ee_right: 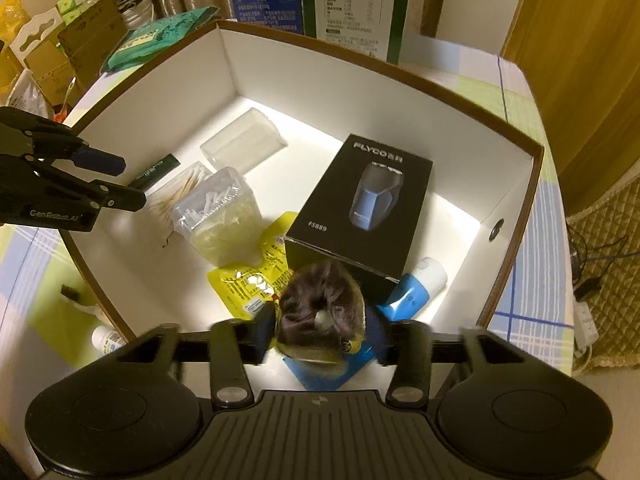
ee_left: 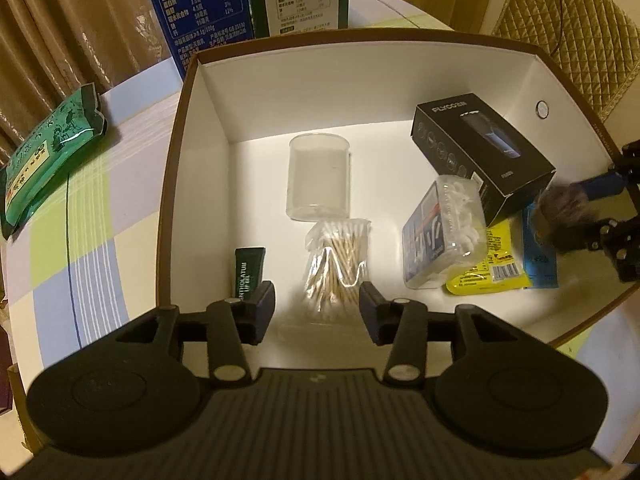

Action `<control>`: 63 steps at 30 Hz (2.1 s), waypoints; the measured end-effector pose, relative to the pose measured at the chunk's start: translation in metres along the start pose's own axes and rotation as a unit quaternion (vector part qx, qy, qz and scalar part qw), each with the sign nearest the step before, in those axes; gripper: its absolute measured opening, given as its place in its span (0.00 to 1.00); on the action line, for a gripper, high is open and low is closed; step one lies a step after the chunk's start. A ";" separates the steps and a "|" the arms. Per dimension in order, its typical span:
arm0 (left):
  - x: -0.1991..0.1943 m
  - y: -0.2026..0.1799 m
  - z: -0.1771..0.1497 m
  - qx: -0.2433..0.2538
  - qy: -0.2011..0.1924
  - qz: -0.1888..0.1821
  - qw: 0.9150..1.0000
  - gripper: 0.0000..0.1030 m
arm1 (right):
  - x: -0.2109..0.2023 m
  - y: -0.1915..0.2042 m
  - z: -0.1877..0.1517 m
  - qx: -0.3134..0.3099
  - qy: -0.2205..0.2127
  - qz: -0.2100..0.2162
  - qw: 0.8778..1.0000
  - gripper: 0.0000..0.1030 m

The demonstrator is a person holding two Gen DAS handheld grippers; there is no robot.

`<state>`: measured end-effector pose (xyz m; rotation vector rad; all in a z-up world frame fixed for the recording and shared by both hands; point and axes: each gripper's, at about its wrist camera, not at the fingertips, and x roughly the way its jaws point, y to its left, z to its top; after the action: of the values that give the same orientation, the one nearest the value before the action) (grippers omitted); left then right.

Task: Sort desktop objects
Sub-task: 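Open both tools to drop the scrunchie and toothpaste into the box, then withdraw both tools from the box toward the toothbrush and pill bottle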

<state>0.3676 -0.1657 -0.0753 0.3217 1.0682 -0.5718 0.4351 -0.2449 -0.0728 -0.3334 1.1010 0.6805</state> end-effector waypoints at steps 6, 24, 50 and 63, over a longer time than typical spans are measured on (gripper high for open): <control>-0.007 -0.001 -0.003 -0.001 -0.008 0.001 1.000 0.49 | -0.003 0.002 -0.001 0.003 -0.005 0.000 1.000 0.65; -0.046 0.000 -0.016 -0.014 -0.053 -0.003 0.999 0.85 | -0.031 0.013 -0.015 0.035 -0.050 -0.016 0.998 0.98; -0.106 0.012 -0.092 -0.050 -0.067 0.029 0.996 0.95 | -0.092 0.073 -0.056 0.072 -0.135 0.004 0.988 0.98; -0.104 0.017 -0.149 -0.089 -0.038 0.021 0.995 0.95 | -0.056 0.119 -0.090 0.085 -0.095 0.024 0.992 0.98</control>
<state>0.2318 -0.0467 -0.0511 0.1649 1.0283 -0.4446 0.2787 -0.2249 -0.0518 -0.0944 0.9801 0.6426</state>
